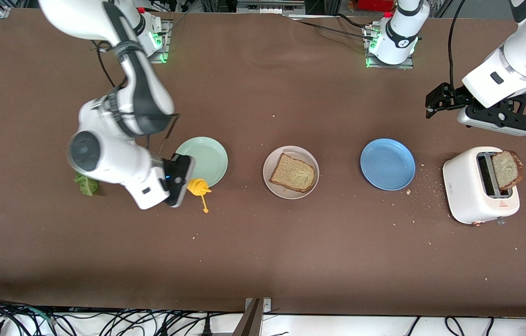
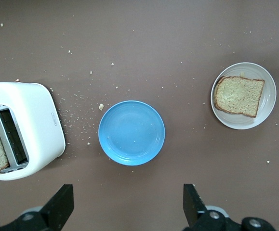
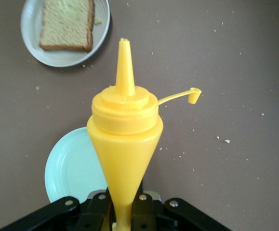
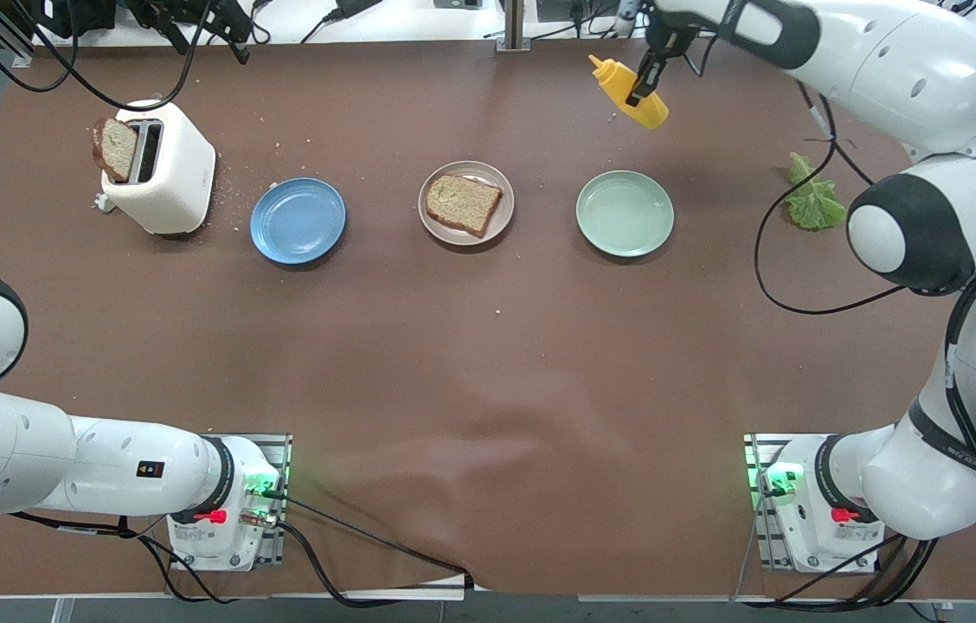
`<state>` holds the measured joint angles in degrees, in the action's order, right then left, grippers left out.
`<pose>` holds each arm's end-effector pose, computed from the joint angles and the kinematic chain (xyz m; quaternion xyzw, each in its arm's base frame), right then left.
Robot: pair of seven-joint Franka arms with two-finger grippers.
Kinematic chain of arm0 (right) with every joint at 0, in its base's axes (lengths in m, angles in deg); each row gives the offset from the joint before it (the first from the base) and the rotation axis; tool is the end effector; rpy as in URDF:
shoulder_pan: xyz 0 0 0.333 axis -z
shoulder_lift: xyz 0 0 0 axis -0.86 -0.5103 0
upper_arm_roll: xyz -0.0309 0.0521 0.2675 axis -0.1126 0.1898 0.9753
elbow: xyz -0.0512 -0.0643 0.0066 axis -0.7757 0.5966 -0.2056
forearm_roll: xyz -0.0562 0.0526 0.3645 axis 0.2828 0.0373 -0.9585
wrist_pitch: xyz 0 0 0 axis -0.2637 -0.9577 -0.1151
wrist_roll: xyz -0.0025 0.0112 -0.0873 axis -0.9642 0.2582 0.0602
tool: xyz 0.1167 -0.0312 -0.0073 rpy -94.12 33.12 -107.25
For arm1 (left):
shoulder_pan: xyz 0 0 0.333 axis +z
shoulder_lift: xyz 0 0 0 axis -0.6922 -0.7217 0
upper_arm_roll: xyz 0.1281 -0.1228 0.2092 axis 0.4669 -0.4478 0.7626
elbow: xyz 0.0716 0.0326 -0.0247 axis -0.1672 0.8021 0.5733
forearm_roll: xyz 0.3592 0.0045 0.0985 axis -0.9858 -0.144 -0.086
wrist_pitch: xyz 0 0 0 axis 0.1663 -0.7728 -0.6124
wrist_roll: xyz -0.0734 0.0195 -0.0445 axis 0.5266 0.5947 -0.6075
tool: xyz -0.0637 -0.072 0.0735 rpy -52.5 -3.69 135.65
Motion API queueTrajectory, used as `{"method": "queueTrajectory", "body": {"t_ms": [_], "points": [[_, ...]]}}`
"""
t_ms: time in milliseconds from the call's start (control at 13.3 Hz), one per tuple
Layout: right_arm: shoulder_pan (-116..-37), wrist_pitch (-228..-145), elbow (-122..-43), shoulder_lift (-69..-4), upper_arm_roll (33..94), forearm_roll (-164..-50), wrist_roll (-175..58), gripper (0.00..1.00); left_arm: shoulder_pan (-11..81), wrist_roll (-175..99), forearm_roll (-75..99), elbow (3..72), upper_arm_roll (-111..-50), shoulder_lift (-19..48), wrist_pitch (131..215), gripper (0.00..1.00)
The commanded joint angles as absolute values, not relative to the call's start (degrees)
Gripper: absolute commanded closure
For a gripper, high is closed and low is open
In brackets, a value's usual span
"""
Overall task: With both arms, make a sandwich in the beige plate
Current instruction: 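Carry the mustard bottle with the right gripper over the bread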
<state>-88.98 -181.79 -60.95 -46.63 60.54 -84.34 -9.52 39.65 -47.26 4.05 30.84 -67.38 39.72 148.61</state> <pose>0.6160 0.2826 0.3424 -0.8083 -0.5835 -0.0191 0.0754 0.5303 -0.0875 0.5401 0.9942 -0.1055 -0.0163 0.0105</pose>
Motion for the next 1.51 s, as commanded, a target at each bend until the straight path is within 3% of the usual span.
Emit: {"method": "queueTrajectory", "body": {"t_ms": [0, 301, 677, 1430], "points": [[-95.77, -184.49, -60.39, -46.93, 60.03, -71.56, -19.89, 1.0, 39.06, -47.45, 4.91, 29.67, -66.63, 39.34, 147.6, 0.0], [-105.35, -184.32, -60.39, -49.48, 59.95, -50.47, -34.14, 1.0, 39.15, -47.54, 4.91, 29.67, -66.63, 39.34, 147.6, 0.0], [-113.01, -181.79, -60.47, -55.54, 59.86, -33.05, -44.34, 1.0, 39.41, -47.63, 4.91, 29.67, -66.54, 39.25, 147.6, 0.0], [-122.95, -177.73, -60.21, -64.34, 59.86, -16.84, -64.29, 1.0, 39.5, -47.72, 4.91, 29.67, -66.36, 38.99, 147.69, 0.0]]}}
